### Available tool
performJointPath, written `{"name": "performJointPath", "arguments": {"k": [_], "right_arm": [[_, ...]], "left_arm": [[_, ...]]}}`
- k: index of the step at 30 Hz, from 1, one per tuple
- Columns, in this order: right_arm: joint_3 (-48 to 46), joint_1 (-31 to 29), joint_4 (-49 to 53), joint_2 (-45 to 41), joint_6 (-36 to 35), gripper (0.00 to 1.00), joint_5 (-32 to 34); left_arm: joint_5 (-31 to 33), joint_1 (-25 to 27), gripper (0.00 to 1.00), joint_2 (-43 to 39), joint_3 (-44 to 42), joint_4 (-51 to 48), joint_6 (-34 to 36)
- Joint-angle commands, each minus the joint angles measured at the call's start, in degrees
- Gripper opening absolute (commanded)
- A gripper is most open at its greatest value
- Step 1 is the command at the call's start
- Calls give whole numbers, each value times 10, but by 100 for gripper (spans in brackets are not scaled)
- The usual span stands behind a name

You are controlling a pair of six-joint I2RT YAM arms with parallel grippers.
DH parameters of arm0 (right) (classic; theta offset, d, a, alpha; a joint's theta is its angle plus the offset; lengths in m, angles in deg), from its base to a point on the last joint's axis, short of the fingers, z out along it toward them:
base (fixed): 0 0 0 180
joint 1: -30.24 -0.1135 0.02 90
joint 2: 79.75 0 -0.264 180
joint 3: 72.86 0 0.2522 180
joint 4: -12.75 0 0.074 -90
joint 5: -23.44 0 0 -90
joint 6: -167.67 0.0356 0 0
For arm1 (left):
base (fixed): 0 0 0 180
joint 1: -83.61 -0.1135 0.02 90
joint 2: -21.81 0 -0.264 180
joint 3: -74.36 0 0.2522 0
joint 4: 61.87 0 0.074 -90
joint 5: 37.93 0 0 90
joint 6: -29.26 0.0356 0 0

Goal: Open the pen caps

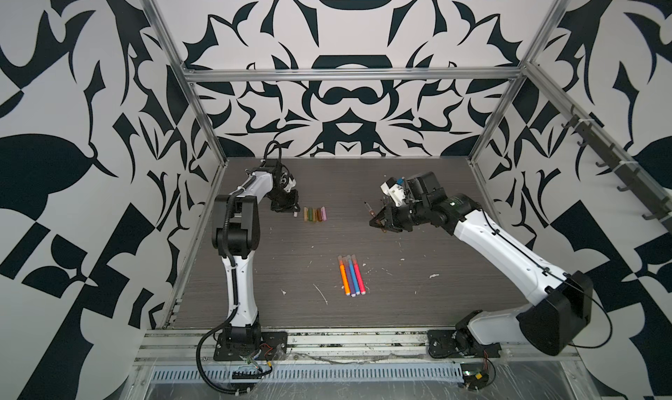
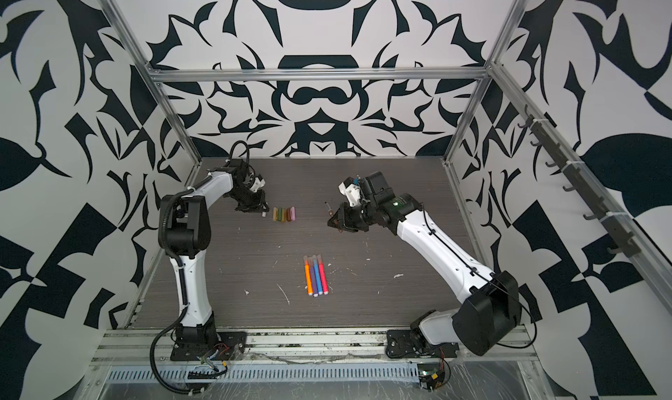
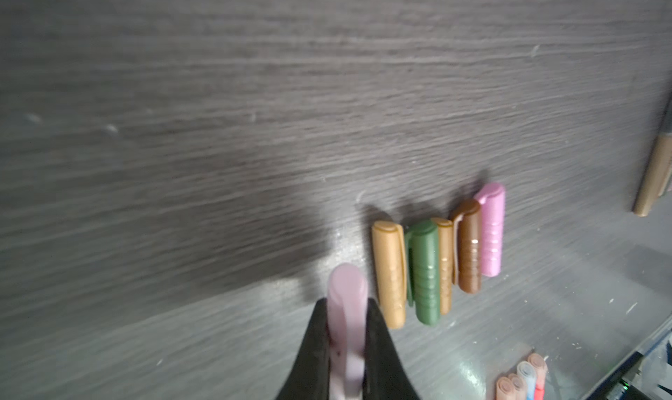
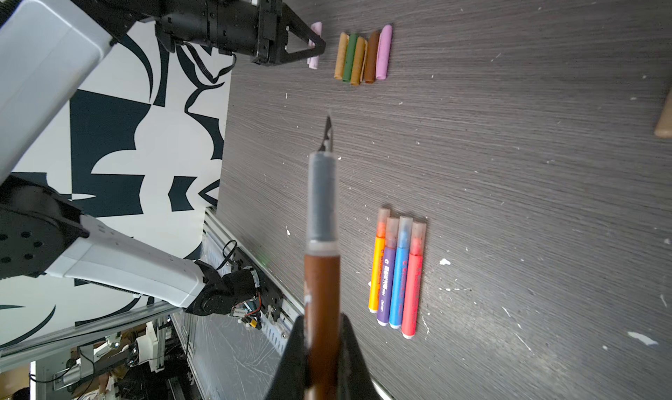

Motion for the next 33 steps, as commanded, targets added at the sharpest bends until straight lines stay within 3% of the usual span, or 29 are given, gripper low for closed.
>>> {"name": "performJointPath", "arguments": {"k": [1,33], "right_arm": [[25,2,5,-3,-12,0,1],[31,6,14,7,-14,0,-4]], "left_arm": [[-23,-4,6,1,0,-15,-19],[-54,-8,19,22,-14,3,-51]]}}
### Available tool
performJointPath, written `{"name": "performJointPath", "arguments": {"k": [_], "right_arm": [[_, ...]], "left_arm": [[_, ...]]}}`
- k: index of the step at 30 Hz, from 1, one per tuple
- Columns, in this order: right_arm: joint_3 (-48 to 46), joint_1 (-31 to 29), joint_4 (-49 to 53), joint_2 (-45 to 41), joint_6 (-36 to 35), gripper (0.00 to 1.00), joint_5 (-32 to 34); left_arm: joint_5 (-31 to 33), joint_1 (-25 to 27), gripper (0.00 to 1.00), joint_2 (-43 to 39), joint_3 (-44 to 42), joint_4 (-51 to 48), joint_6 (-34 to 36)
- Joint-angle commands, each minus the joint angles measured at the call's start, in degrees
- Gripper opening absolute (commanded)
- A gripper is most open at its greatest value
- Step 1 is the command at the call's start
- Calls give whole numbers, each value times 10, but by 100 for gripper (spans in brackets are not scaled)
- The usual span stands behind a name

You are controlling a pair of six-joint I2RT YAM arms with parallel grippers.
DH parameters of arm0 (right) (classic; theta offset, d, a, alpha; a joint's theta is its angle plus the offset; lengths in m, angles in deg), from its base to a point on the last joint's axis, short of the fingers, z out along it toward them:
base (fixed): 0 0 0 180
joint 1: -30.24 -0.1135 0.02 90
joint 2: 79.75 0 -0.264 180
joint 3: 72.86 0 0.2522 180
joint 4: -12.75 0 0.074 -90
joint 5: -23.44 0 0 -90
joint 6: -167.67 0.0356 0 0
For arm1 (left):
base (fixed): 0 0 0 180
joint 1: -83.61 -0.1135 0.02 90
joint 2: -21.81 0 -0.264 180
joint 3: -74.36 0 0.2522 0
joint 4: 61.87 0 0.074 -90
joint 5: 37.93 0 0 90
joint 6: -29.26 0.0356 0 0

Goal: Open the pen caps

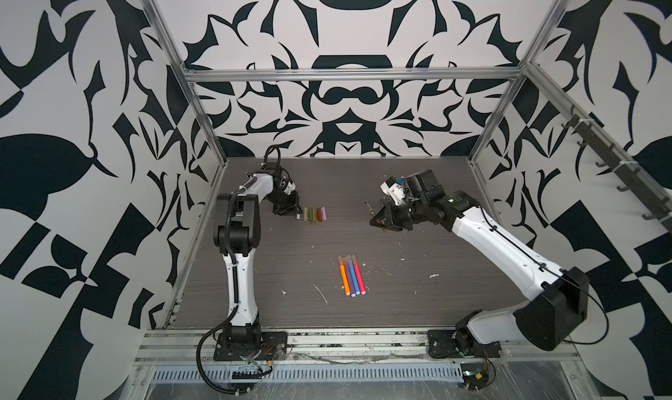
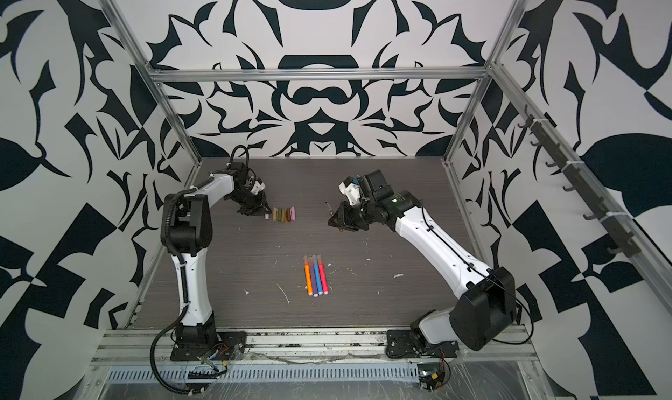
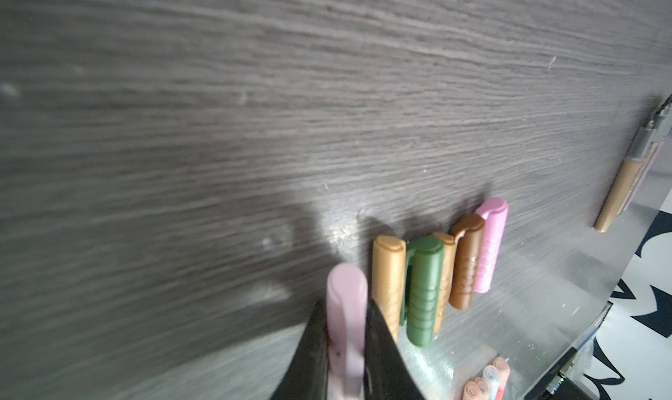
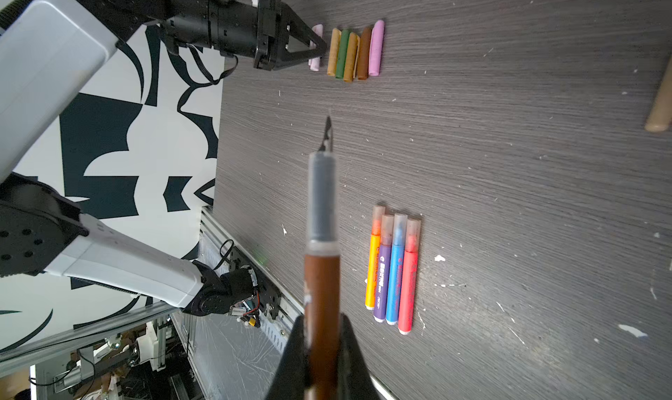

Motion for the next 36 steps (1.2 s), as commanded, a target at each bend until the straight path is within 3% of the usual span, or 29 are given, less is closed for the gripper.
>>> {"name": "performJointPath", "arguments": {"k": [1,11,26,36], "right_arm": [[16,2,-5,-7,-11,0,-4],[14,2,-9,-7,-9,0,-5],[14,8,-12,-7,-9,0,-8],[4,158,-33,41,-24,0,-68]], "left_arm": [[-11,-3,19,5,-8,-11,0],[-11,-3,28,5,-4,-12,-3],[-19,-3,29,-22,0,-5,-22],[-2,-11,29,-137,-49,17,-36]]}}
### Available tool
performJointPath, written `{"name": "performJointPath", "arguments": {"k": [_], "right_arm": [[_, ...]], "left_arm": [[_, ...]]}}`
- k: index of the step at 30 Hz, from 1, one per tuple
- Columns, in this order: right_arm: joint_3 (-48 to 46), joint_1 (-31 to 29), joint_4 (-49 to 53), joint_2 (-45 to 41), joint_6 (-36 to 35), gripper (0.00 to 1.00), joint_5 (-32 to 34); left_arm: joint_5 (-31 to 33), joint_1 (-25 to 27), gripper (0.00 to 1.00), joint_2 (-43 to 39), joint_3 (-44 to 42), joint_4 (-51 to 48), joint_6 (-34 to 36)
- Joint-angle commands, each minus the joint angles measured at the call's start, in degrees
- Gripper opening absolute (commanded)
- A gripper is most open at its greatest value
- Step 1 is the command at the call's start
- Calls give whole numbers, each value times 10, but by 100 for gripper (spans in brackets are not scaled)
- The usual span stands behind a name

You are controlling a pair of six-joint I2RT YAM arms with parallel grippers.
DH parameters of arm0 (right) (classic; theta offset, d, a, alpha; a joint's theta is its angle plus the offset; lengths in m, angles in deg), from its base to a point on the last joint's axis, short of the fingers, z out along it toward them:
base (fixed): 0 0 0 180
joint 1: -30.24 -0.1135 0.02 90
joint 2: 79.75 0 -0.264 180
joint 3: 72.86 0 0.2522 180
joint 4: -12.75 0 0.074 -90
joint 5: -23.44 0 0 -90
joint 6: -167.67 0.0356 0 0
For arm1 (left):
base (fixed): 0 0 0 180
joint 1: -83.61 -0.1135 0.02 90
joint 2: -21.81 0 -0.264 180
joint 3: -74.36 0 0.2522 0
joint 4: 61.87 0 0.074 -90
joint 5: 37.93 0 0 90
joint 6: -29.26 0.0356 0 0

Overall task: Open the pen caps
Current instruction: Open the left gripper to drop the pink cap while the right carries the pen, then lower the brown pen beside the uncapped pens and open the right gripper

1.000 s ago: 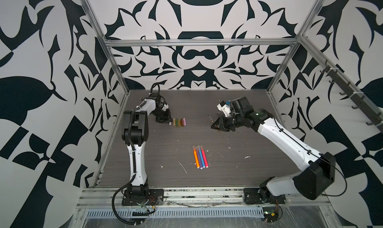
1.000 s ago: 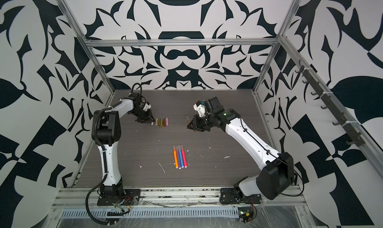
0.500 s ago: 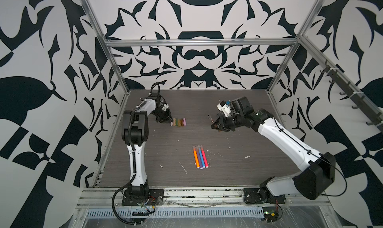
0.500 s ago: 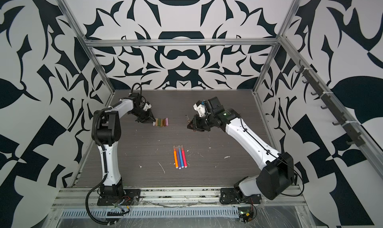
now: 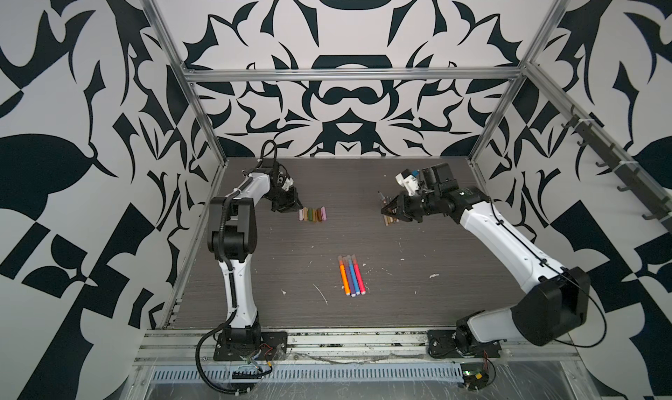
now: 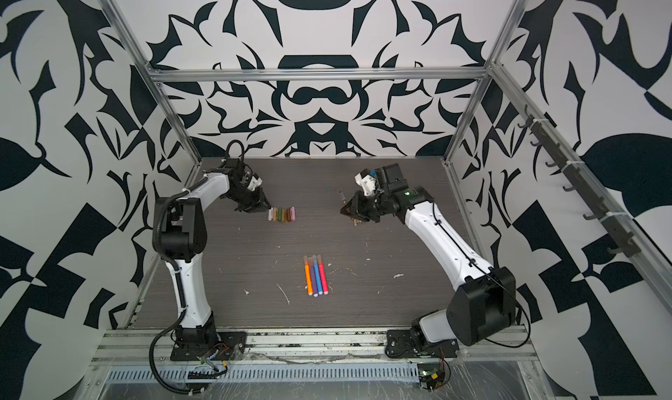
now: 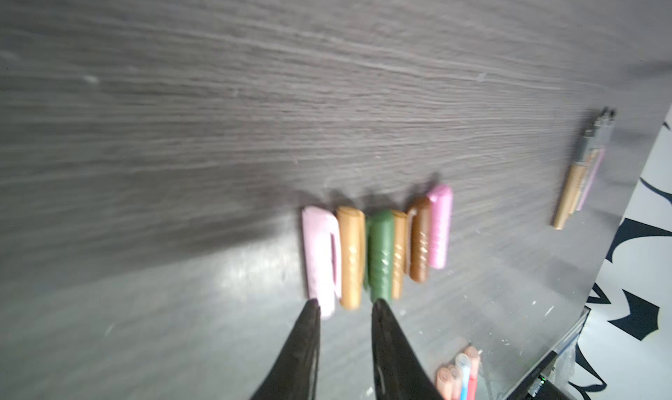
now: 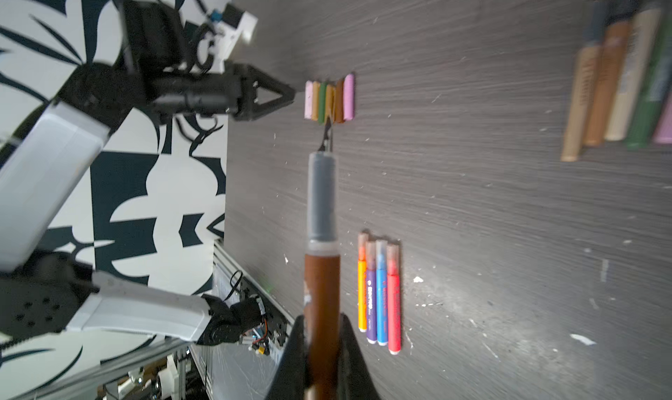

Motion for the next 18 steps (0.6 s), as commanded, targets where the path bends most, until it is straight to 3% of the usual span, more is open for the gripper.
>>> {"name": "performJointPath", "arguments": {"k": [1,6,11,18], "right_arm": [[4,47,-13,29,-22,0,-22],[-16,103,-43,91,-53,0,9],[-20,117,-81,172,-104,0,45],[7,134,-129,259,-138,0,58]], "left_arm": [[4,-10,29,-65,-19,-1,-8],[-21,-25,29,-153,-70,25,-41],[-138,-46,29,-262,-192,156,-127],[-120,-52,27,-379,-300,233,-256]]}}
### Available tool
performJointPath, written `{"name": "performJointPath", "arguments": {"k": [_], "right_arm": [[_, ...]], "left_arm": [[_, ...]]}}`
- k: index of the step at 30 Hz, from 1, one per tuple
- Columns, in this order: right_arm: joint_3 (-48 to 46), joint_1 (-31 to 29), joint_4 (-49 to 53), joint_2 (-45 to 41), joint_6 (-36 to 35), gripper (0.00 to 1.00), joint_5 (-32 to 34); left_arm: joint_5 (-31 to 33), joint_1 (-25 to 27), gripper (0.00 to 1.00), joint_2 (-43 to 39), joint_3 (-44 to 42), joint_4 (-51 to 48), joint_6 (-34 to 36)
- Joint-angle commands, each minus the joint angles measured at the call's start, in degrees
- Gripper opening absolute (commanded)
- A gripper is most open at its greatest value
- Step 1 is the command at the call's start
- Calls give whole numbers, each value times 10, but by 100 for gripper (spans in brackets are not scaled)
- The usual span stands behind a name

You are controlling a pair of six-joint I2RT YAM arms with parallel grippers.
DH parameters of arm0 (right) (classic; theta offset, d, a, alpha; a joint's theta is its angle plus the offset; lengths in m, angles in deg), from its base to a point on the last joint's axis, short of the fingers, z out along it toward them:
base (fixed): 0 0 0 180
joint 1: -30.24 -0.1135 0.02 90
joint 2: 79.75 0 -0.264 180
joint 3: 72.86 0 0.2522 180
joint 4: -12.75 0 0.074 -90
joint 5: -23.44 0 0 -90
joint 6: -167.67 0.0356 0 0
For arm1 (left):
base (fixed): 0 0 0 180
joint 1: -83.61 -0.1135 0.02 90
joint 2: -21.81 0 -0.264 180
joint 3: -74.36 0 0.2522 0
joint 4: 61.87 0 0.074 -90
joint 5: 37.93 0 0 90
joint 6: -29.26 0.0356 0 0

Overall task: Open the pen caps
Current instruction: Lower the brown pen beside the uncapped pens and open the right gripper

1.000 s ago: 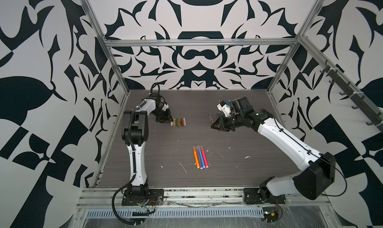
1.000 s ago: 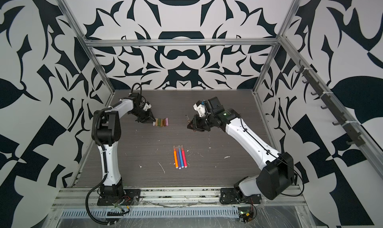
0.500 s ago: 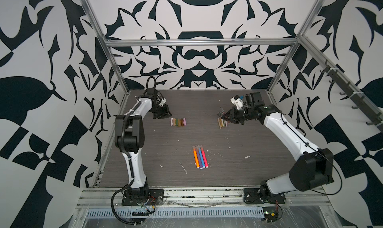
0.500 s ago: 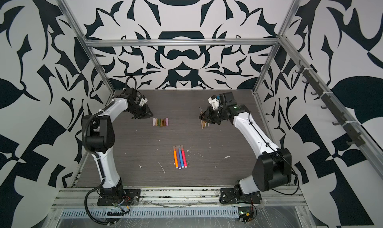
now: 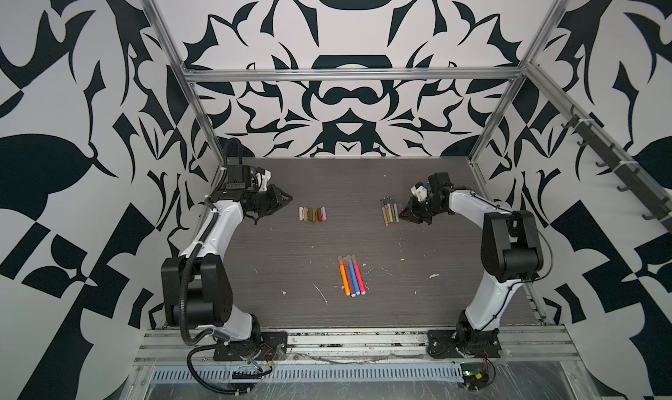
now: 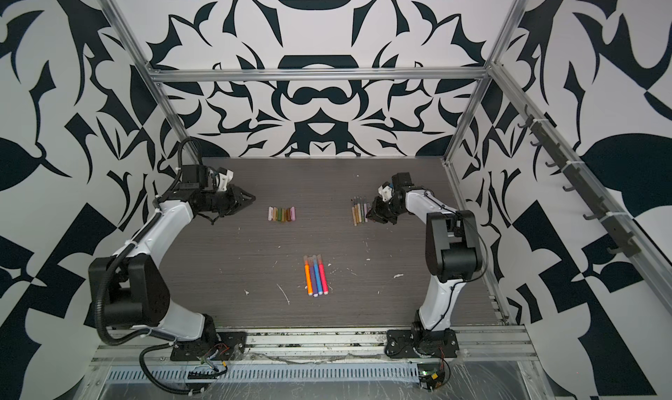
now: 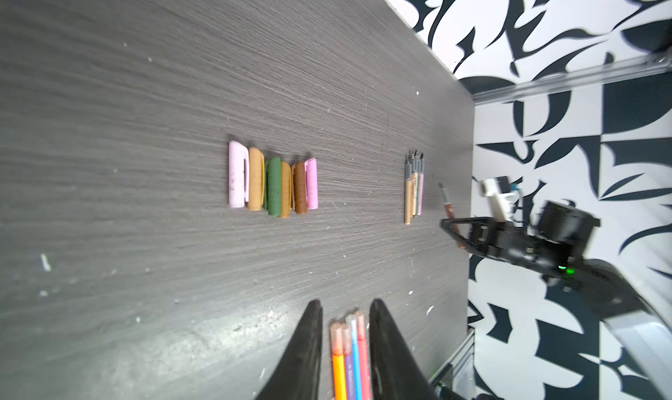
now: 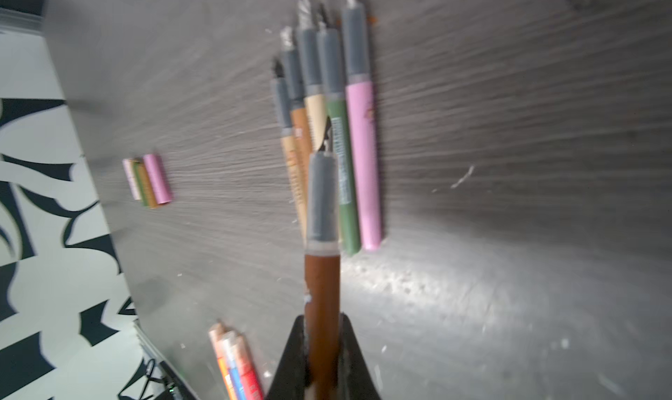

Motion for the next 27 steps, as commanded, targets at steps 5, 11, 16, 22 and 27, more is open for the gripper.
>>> {"name": "performJointPath", "arguments": {"k": [5,11,16,22,27], "right_arm": [[67,23,-32,50,-38,0,8],[106,27,-17,92,-41,0,-6],[129,29,-14,115,-39,0,-24],[145,29,-8,134,-38,2,-39],[145,31,-10,133,-38,12,-42]], "left_arm": [[-2,-1,27,-77,-32,49,-112],[17,-1,27,-134,-53,80,-132],[26,-1,27,-135,-40,69,-118],[13,-1,27,-123,-24,64,-117],[15,-1,27,-104,-24,66,-116]]}}
